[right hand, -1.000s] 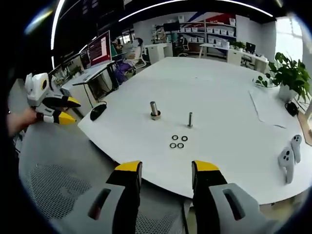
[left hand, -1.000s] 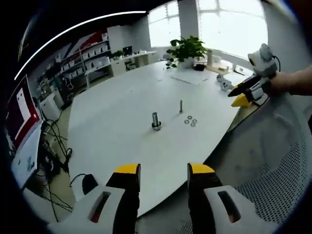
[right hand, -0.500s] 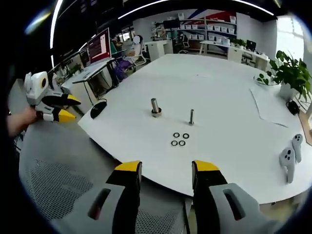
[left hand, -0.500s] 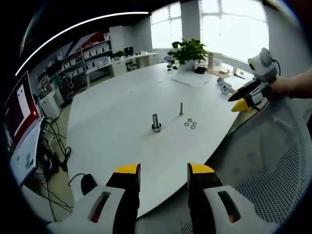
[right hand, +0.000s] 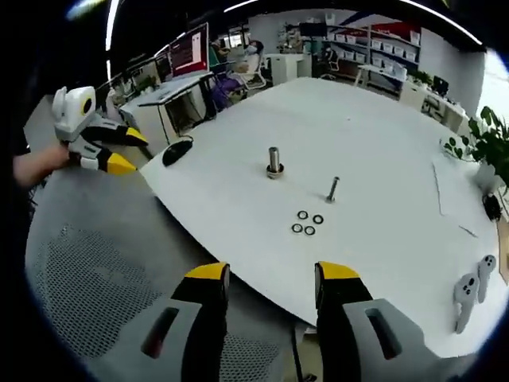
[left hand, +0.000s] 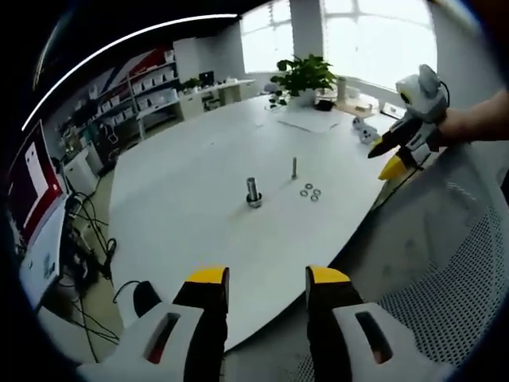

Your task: Place the washer onto the threaded stud by aligning its center hole with the stud, sliding it down to the base, and recovering from edge contact or off-axis alignment until the washer reaches the visible bottom stop.

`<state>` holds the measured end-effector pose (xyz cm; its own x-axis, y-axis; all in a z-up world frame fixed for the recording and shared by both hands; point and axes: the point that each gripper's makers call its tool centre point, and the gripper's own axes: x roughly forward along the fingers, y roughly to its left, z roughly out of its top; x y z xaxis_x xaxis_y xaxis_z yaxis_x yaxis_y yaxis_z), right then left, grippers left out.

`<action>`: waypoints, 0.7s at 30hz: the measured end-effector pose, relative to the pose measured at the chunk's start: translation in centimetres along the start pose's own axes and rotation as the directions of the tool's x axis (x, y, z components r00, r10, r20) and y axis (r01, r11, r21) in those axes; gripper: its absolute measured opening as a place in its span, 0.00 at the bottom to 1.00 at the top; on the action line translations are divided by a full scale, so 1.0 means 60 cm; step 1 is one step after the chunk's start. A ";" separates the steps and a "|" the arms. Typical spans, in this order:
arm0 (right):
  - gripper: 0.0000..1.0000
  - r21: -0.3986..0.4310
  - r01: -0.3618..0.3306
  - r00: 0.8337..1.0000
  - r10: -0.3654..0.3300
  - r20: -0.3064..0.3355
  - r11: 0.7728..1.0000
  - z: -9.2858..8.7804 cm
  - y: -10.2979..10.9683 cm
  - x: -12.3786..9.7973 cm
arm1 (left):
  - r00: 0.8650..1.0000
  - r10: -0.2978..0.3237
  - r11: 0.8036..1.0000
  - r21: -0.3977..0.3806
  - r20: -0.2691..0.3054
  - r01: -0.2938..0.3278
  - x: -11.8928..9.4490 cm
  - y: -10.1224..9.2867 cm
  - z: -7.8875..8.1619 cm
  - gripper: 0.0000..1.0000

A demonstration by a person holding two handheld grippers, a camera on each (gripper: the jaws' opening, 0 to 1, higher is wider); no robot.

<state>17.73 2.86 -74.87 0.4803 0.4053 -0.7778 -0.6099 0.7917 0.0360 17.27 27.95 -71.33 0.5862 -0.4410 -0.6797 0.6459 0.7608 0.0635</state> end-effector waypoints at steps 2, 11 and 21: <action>0.45 0.053 -0.019 1.000 0.020 -0.010 0.998 0.000 -0.010 0.013 | 1.000 0.000 1.000 -0.002 -0.007 0.000 0.001 0.001 -0.002 0.37; 0.38 -0.010 -0.010 0.997 0.009 -0.075 1.000 0.010 -0.050 0.085 | 1.000 -0.005 1.000 0.003 -0.022 0.005 0.003 0.000 -0.007 0.37; 0.33 -0.076 -0.043 0.979 0.027 -0.201 0.996 -0.017 -0.074 0.164 | 1.000 0.002 1.000 0.008 -0.019 -0.002 0.001 0.000 -0.008 0.37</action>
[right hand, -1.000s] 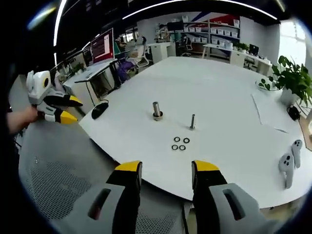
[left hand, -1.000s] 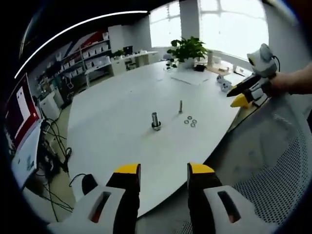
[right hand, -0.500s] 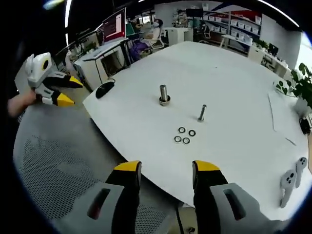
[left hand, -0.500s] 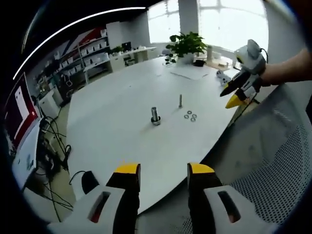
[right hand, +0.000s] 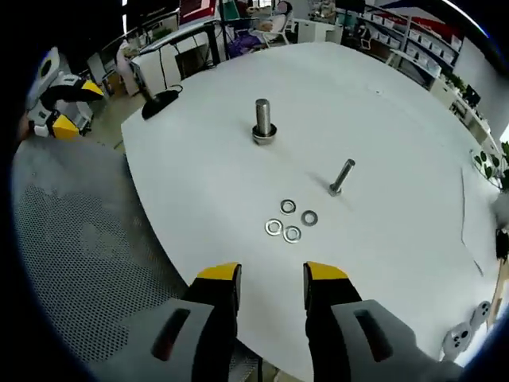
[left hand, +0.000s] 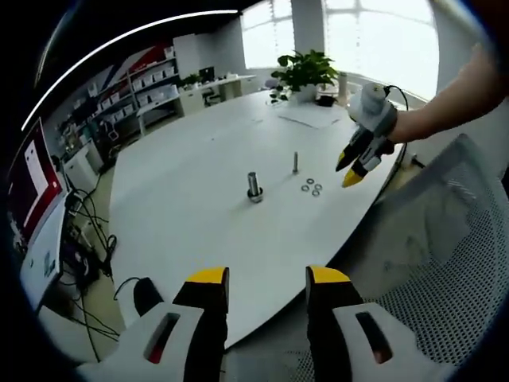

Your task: Place the washer onto the threaded stud by aligning its center hole with the stud, sliding it down to the base, and recovering from edge contact or off-axis alignment until the washer reaches the visible bottom stop.

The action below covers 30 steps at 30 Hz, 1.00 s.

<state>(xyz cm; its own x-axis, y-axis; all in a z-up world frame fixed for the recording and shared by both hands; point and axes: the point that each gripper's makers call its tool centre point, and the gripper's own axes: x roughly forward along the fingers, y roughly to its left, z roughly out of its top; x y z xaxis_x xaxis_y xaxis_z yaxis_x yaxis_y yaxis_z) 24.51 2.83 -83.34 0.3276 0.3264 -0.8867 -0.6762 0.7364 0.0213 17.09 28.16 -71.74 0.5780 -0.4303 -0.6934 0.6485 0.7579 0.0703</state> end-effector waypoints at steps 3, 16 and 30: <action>0.31 0.009 -0.002 1.000 0.002 -0.014 1.000 0.004 -0.008 0.015 | 1.000 -0.001 1.000 -0.003 0.000 0.001 0.000 0.000 0.000 0.36; 0.23 -0.095 -0.006 0.996 -0.003 -0.092 0.995 0.016 -0.027 0.052 | 1.000 0.003 1.000 0.007 0.005 -0.003 -0.001 0.000 0.001 0.35; 0.19 -0.141 -0.041 0.989 0.020 -0.148 0.989 0.017 -0.021 0.070 | 1.000 -0.001 1.000 0.013 -0.005 0.001 0.001 0.000 -0.002 0.35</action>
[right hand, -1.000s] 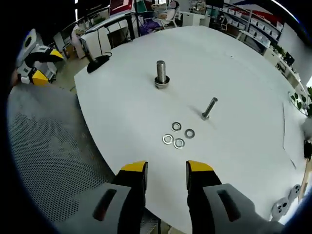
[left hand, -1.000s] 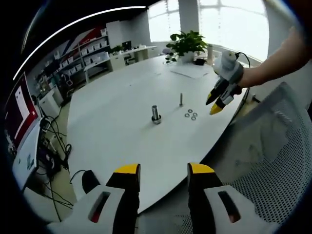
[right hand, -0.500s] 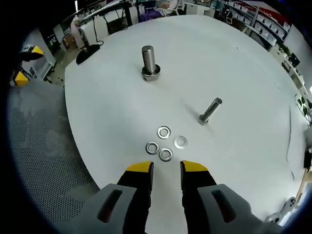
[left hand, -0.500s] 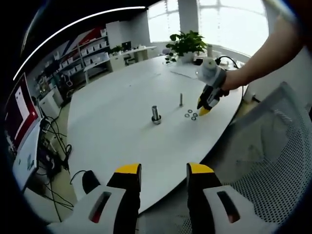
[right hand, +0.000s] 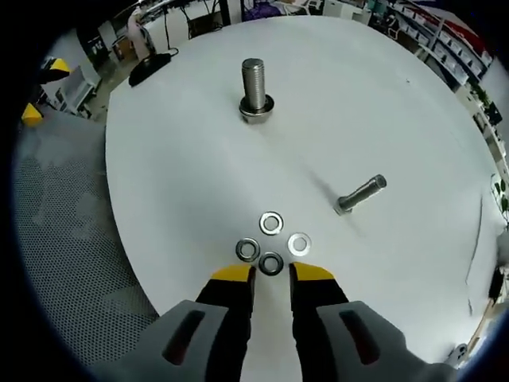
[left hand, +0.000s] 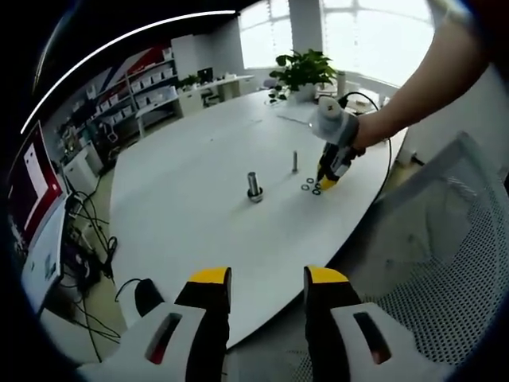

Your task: Place the washer onto the threaded stud by aligning its center hole with the stud, sliding it down to the base, and recovering from edge contact or off-axis alignment until the washer reaches the visible bottom stop.

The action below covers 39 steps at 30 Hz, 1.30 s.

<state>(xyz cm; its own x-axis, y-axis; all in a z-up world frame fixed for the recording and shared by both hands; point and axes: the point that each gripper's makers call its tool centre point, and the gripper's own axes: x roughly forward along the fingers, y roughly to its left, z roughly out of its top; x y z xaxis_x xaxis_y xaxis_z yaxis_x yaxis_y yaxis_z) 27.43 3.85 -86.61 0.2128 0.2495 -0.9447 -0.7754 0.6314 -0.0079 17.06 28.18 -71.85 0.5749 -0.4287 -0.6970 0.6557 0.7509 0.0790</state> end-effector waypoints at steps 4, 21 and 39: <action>0.17 -0.024 -0.014 1.000 0.014 -0.017 1.000 0.003 -0.001 0.001 | 1.000 -0.003 1.000 0.001 -0.005 0.003 0.001 -0.001 -0.001 0.35; 0.15 -0.220 -0.068 0.965 0.008 -0.264 0.973 -0.002 -0.007 0.013 | 1.000 -0.008 1.000 0.003 -0.017 0.008 0.002 -0.003 -0.005 0.34; 0.14 -0.036 0.023 0.997 -0.026 -0.075 0.999 -0.007 -0.004 0.005 | 1.000 0.009 1.000 -0.012 -0.001 -0.009 0.000 0.004 0.000 0.32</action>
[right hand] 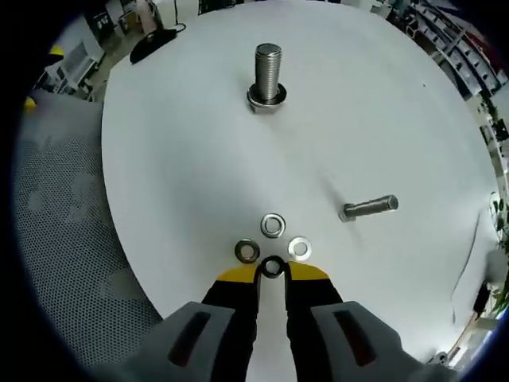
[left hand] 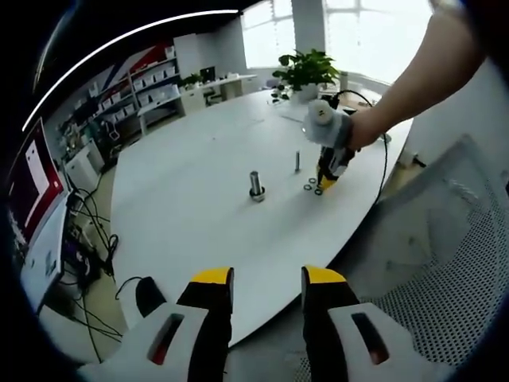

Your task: Place the washer onto the threaded stud by aligning its center hole with the stud, sliding it down to the base, and recovering from edge contact or off-axis alignment until the washer reaches the visible bottom stop.

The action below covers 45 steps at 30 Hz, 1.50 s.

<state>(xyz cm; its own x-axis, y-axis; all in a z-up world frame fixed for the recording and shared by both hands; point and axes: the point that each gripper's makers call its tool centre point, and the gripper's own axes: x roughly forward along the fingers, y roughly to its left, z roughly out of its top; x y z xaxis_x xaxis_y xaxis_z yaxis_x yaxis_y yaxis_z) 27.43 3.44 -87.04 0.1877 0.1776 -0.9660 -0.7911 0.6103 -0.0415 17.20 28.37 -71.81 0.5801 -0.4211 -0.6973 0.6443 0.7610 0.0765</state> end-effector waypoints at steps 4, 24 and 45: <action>0.14 0.013 -0.006 1.000 0.006 0.006 1.000 0.001 0.001 -0.001 | 1.000 0.000 1.000 0.000 -0.002 0.000 0.000 0.000 -0.001 0.32; 0.14 0.038 -0.030 0.998 0.028 0.054 0.999 0.013 -0.023 -0.047 | 1.000 -0.017 1.000 0.010 -0.009 0.017 0.001 -0.006 -0.002 0.31; 0.14 -0.062 0.071 0.989 -0.061 0.138 0.996 0.090 -0.086 -0.100 | 1.000 -0.001 1.000 0.009 -0.016 0.001 0.001 -0.001 -0.004 0.32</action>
<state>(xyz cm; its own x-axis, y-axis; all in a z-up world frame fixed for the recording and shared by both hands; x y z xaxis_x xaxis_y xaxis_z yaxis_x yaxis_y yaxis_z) 33.54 3.41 -79.62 0.3144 0.2445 -0.9173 -0.8105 0.5721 -0.1253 17.08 28.42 -72.05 0.5716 -0.4137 -0.7086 0.6492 0.7561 0.0822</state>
